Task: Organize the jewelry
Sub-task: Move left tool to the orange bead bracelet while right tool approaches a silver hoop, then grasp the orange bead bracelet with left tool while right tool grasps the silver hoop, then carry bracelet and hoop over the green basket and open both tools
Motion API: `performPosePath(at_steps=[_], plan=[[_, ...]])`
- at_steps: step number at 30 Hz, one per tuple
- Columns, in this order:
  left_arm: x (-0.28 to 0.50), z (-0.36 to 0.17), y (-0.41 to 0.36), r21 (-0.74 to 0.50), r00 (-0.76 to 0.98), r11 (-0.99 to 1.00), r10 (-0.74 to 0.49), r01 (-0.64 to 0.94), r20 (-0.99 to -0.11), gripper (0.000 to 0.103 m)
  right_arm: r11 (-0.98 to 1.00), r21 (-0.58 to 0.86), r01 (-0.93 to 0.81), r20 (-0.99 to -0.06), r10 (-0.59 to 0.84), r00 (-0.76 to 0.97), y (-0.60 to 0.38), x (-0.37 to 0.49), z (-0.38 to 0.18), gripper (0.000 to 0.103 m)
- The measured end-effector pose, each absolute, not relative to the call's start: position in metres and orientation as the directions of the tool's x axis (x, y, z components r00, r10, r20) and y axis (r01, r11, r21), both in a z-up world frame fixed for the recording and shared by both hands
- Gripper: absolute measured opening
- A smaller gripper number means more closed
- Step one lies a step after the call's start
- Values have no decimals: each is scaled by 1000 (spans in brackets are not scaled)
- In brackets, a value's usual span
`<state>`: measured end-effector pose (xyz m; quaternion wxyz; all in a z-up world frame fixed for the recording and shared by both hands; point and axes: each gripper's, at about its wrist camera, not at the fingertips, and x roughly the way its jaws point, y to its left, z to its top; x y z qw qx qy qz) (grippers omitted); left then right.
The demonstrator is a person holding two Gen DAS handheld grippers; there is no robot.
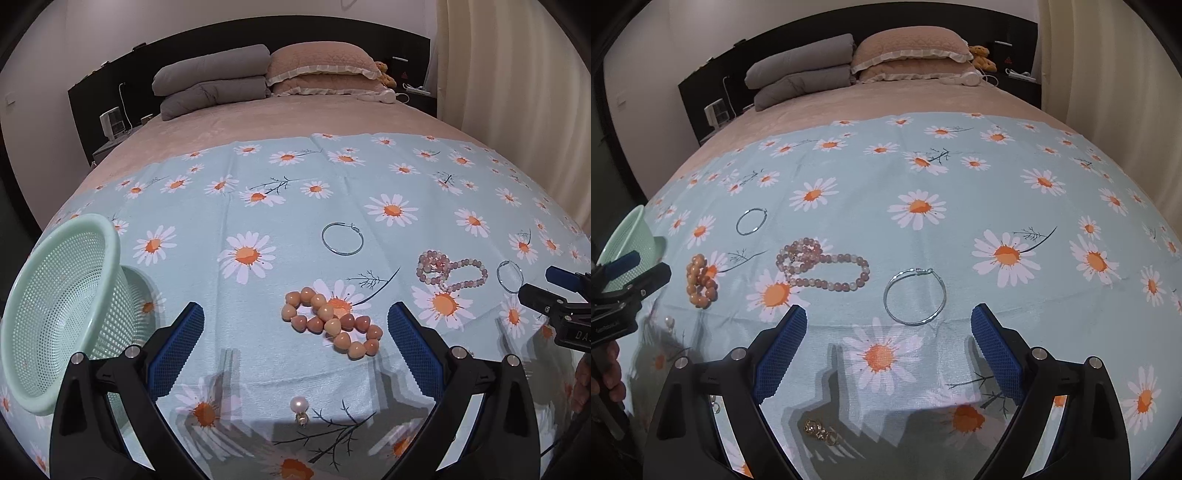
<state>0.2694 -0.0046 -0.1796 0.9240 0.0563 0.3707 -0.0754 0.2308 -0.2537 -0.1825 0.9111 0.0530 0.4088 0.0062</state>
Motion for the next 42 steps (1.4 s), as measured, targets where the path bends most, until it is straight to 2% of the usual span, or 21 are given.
performPosePath(at_steps=[13,14,15,16,18,19,20,21,24,26,30,42], plan=[[307,-219,-9,-7,615,986,-111,168,-781,96,994,93,63,-786,34,617,-258,261,-213,86],[308,-220,-9,-8,615,986,-112,169,-781,96,995,79,69,-786,20,618,-257,261,-213,84],[308,-221,-10,-6,613,985,-112,172,-782,96,995,61,76,-786,0,618,-257,261,-213,76],[308,-222,-11,-1,614,985,-109,173,-782,96,995,56,78,-784,-4,621,-257,261,-213,72],[306,-222,-13,0,617,982,-119,190,-778,90,995,65,78,-781,3,624,-260,259,-213,57],[305,-222,-15,-1,616,979,-129,204,-777,83,995,61,78,-781,-1,624,-262,259,-213,53],[304,-222,-17,0,615,976,-136,216,-777,77,995,60,78,-782,-1,623,-264,258,-213,44],[303,-222,-19,3,614,974,-141,227,-776,74,996,62,70,-785,5,620,-264,258,-213,42],[301,-221,-23,8,615,968,-154,251,-773,62,998,38,51,-786,-1,619,-261,255,-213,42],[301,-221,-24,4,612,965,-163,262,-774,40,997,54,54,-781,8,625,-263,253,-212,42],[302,-219,-20,-12,611,968,-168,251,-774,13,995,76,62,-772,19,635,-267,246,-206,41],[292,-196,-12,-37,634,963,-205,268,-746,12,997,64,39,-733,20,680,-258,235,-177,42]])
